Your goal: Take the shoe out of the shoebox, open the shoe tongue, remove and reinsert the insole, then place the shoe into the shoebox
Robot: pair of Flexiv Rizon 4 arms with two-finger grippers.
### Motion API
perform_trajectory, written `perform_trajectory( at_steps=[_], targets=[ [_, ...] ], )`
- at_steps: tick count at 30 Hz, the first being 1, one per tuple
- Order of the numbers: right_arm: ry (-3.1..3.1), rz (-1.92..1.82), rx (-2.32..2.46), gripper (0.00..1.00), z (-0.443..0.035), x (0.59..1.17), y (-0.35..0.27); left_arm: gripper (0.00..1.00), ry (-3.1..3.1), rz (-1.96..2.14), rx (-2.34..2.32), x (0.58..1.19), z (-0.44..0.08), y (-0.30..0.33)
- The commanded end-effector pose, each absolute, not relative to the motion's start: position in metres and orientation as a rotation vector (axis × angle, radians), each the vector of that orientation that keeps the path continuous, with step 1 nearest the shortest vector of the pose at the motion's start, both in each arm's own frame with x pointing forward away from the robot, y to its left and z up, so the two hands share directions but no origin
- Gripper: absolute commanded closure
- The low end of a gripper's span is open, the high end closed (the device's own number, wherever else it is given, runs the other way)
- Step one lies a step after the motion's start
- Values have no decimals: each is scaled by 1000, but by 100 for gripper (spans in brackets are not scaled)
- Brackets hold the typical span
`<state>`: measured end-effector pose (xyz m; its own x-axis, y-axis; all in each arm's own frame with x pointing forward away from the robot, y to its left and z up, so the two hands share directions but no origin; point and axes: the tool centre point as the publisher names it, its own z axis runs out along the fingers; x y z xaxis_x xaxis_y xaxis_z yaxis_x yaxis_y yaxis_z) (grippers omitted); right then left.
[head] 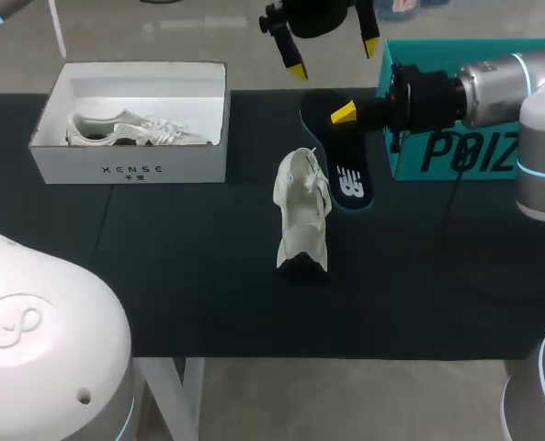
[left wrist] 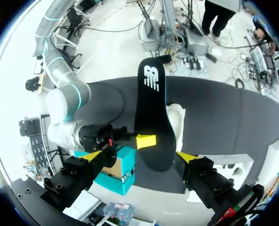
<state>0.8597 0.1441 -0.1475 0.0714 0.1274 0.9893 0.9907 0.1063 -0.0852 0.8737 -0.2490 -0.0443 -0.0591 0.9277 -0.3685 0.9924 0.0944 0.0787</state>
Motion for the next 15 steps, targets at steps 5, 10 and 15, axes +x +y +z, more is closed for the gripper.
perform_trajectory(
  at_steps=[5,10,15],
  targets=[
    [-1291,-1024,-1249,100,-139,855,139,0,1764,-558,1614,860,-38,-228],
    [-1275,-1039,-1218,100,-130,852,136,0,1677,-640,1547,855,-36,-218],
    [-1282,-1046,-1226,100,-125,852,132,0,1628,-630,1495,856,-39,-209]
  ],
)
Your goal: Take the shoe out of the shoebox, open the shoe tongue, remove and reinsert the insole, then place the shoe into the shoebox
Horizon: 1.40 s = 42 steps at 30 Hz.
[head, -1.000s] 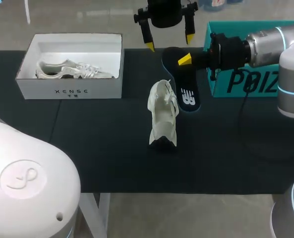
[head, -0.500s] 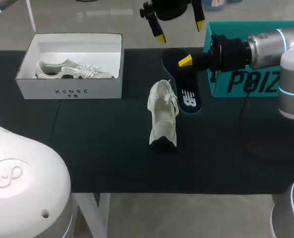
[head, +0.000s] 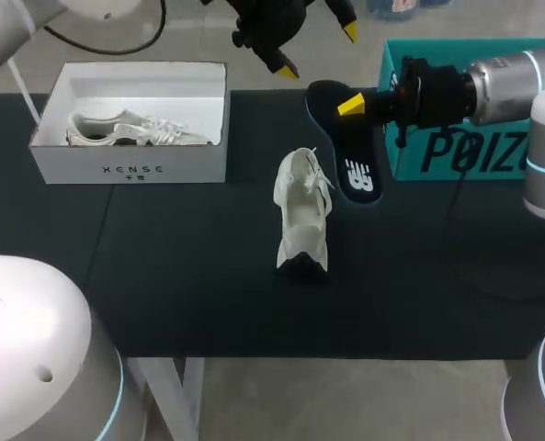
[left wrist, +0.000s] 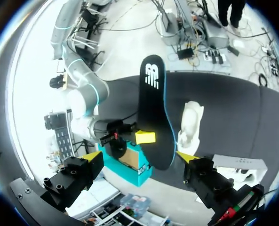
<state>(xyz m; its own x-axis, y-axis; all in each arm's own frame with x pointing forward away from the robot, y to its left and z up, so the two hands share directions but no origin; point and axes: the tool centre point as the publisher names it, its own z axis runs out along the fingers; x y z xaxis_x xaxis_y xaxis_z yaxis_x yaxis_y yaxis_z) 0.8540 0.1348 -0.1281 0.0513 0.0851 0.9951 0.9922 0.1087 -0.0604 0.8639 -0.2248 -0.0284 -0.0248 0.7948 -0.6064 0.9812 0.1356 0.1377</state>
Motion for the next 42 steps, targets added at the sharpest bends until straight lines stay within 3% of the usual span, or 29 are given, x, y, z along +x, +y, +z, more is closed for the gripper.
perform_trajectory(
  at_steps=[1,10,25,42],
  targets=[
    [-1283,-1046,-1229,100,-125,852,132,0,1619,-631,1481,857,-40,-206],
    [-1283,-1047,-1238,100,-124,854,130,0,1679,-815,1181,865,-40,-192],
    [-1250,-1034,-1179,100,-120,854,131,0,1691,-776,1238,861,-41,-196],
    [-1172,-1099,-1130,100,-94,857,127,0,1520,-882,1041,869,-80,-203]
  ],
)
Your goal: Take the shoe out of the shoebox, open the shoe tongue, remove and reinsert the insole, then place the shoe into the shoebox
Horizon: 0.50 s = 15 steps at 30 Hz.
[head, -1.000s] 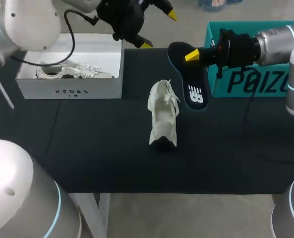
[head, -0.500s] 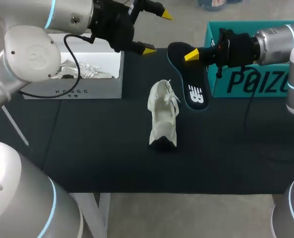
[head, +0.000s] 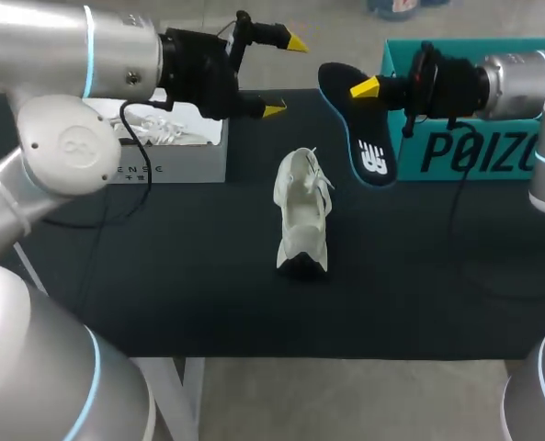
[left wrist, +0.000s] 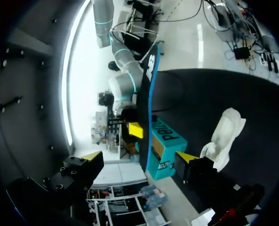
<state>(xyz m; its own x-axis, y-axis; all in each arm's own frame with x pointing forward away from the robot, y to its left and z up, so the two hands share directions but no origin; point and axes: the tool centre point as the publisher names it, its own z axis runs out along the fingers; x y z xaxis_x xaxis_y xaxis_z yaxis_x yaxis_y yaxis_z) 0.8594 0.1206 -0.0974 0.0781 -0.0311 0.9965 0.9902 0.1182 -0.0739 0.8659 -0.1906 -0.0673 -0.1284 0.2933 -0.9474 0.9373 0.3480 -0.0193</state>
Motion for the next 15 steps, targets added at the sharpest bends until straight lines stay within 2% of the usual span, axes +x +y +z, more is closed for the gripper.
perform_trajectory(
  at_steps=[1,6,7,8,12,14,15],
  targets=[
    [-1171,-1105,-1127,100,-92,857,127,0,1517,-895,1037,870,-82,-204],
    [-1175,-1109,-1102,100,-84,853,131,2,1494,-943,1053,871,-85,-212],
    [-1176,-1104,-1096,100,-84,852,133,26,1492,-945,1055,872,-86,-213],
    [-1181,-1099,-1095,100,-83,851,134,29,1491,-948,1056,872,-86,-213],
    [-1192,-1085,-1106,100,-85,849,137,30,1472,-957,1067,874,-87,-220],
    [-1189,-1082,-1112,100,-87,849,138,46,1448,-956,1061,874,-85,-225],
    [-1187,-1081,-1114,100,-88,849,139,51,1446,-958,1060,874,-85,-227]
  ],
)
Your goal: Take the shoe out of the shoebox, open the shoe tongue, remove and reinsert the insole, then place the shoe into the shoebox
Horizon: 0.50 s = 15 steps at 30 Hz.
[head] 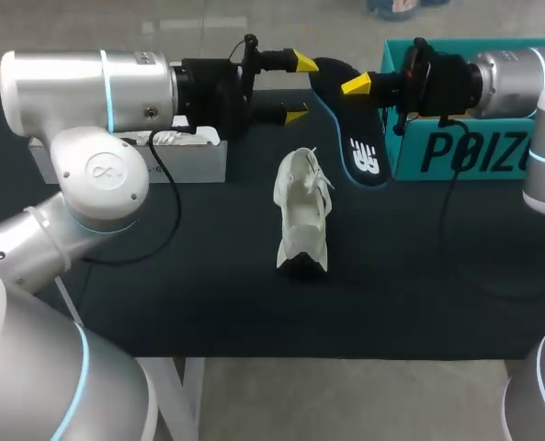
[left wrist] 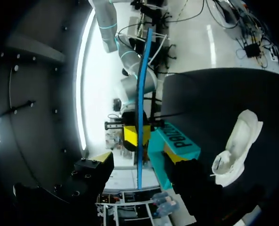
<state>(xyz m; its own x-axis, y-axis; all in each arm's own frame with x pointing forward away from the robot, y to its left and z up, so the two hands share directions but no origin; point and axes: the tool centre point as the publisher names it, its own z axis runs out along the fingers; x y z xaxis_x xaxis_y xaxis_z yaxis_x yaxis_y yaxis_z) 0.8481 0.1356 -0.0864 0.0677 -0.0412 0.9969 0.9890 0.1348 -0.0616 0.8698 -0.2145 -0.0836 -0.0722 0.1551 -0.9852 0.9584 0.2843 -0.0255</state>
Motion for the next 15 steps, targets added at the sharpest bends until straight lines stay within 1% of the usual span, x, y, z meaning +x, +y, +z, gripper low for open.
perform_trajectory(
  at_steps=[1,8,10,11,13,15],
  targets=[
    [-1187,-1081,-1114,100,-88,849,139,53,1446,-959,1060,874,-85,-230],
    [-1187,-1076,-1109,100,-89,849,142,55,1441,-980,1076,870,-90,-243],
    [-1188,-1077,-1109,100,-89,849,142,60,1439,-989,1075,869,-90,-245],
    [-1188,-1078,-1110,100,-89,849,142,61,1432,-997,1082,868,-91,-245],
    [-1187,-1080,-1111,100,-89,849,141,71,1429,-1001,1091,866,-92,-245],
    [-1185,-1081,-1114,100,-89,850,141,75,1424,-1002,1096,866,-93,-245]
  ],
)
